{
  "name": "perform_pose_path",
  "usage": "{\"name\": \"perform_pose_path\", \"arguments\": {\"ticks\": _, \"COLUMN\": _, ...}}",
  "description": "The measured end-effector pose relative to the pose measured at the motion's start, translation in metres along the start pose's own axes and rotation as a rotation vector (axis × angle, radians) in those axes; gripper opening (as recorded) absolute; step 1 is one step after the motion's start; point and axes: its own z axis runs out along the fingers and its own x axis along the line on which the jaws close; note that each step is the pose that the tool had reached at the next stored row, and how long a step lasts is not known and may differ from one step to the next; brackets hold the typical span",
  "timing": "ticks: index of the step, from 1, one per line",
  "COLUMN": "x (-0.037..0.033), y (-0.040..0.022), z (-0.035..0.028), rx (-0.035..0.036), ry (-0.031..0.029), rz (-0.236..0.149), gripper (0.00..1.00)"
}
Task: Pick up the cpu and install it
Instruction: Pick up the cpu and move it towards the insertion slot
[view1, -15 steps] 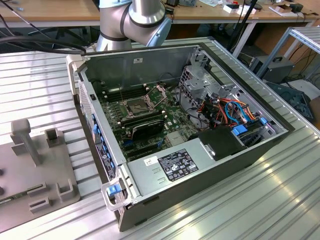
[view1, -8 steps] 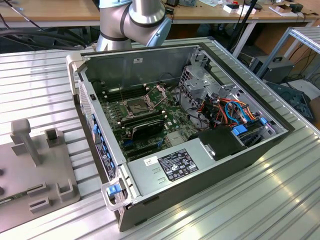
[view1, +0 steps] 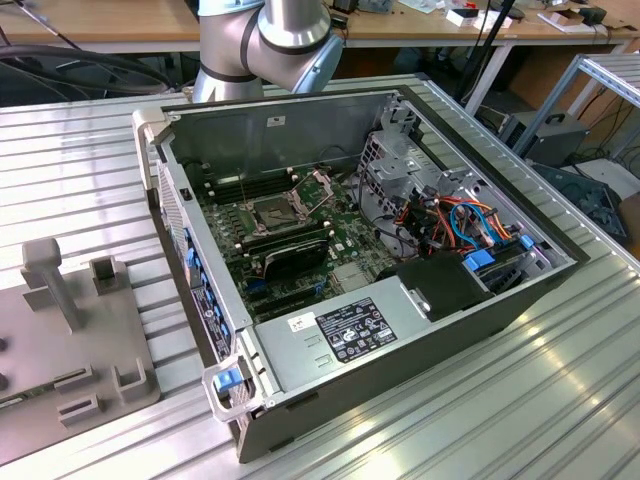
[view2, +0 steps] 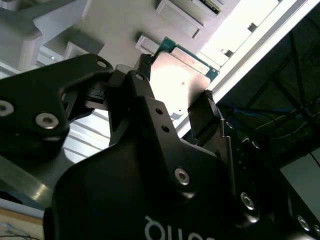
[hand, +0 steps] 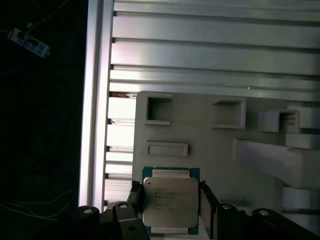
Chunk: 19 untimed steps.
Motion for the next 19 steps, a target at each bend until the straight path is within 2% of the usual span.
{"name": "perform_pose_path", "arguments": {"ticks": 14, "x": 0.0000, "y": 0.0001, "z": -0.0016, "rx": 0.0001, "ry": 0.0001, "rz": 0.000, "gripper": 0.55}}
{"name": "perform_pose_path", "arguments": {"ticks": 19, "x": 0.0000, "y": 0.0002, "z": -0.0057, "rx": 0.0001, "ry": 0.0002, "rz": 0.000, "gripper": 0.55}}
